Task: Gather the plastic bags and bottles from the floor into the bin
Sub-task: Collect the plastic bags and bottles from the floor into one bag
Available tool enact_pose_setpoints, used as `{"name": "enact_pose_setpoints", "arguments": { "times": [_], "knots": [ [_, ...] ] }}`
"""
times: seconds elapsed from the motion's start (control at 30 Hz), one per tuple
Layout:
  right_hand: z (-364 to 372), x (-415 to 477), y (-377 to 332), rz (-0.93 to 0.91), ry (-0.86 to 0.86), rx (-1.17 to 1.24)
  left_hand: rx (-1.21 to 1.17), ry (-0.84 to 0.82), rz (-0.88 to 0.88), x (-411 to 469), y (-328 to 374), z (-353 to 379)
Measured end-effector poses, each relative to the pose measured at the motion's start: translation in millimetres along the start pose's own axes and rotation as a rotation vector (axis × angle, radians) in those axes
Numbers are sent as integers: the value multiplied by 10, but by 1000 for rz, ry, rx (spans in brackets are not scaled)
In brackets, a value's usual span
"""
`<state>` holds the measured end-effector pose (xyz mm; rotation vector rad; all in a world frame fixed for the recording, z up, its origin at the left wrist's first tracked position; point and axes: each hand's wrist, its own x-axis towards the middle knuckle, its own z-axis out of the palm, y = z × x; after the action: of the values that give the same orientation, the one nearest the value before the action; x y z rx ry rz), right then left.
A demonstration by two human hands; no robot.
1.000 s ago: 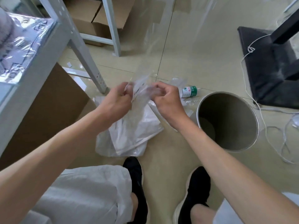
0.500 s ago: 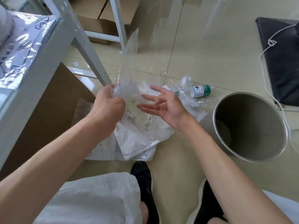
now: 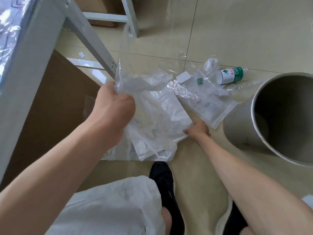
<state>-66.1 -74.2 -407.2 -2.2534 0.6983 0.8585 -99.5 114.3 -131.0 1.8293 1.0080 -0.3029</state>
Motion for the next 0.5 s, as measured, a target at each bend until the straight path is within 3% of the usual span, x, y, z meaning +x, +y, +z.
{"name": "enact_pose_setpoints", "arguments": {
  "times": [0.1, 0.3, 0.5],
  "knots": [
    [-163, -148, -62, -62, 46, 211, -9, 30, -25, 19, -22, 26],
    [-642, -848, -454, -408, 111, 464, -51, 73, -127, -37, -46, 11],
    [-1157, -1724, -784, -710, -248, 596, -205, 22, -181, -145, -55, 53]
  ]
}}
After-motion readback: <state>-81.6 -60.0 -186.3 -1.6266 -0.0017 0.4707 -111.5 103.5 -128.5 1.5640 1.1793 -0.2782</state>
